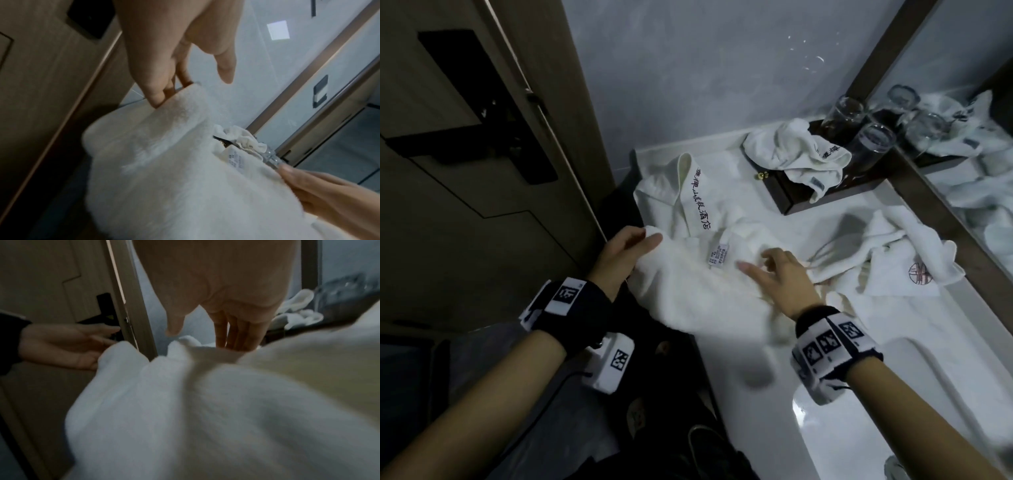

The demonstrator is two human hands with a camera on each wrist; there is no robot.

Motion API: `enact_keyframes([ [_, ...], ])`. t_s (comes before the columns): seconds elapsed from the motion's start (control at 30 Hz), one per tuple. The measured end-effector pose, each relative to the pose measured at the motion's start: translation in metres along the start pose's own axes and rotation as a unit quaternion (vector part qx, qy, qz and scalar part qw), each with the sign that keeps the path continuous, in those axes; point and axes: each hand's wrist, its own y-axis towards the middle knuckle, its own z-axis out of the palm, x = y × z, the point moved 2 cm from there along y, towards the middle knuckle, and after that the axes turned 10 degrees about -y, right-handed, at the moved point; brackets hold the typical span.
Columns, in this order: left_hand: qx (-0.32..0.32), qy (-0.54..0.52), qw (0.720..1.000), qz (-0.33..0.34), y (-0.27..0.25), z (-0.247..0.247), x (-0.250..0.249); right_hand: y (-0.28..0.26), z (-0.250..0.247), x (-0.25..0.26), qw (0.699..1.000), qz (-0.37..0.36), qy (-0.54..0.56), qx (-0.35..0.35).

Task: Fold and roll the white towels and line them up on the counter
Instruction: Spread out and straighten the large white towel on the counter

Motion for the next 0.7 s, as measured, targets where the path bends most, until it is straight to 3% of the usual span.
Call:
enact_keyframes([
  [0.07,-0.022,0.004,0.999,-0.033,0.008,0.009,0.001,0.014,0.009,0.017,0.999,0.005,0.023,0.026],
  [0.23,-0.006,0.02,0.999,-0.035,0.027,0.03,-0.013,0.038,0.018,0.033,0.996,-0.019,-0.075,0.054],
  [0.37,0.068,0.156,0.98,0.102,0.045,0.04,-0.049,0.041,0.003,0.02,0.997,-0.046,-0.025,-0.064],
  [0.47,0.04,0.28,0.943,0.178,0.064,0.038,-0.067,0.042,-0.012,0.005,0.992,-0.022,0.045,-0.113],
  [0.6,0.096,0.533,0.83,0.134,0.094,0.05,-0.055,0.049,-0.01,0.005,0.995,-0.063,0.06,-0.045],
  [0.7,0.145,0.536,0.812,0.18,0.107,0.065,-0.05,0.055,-0.007,0.007,0.994,-0.105,0.014,-0.028],
])
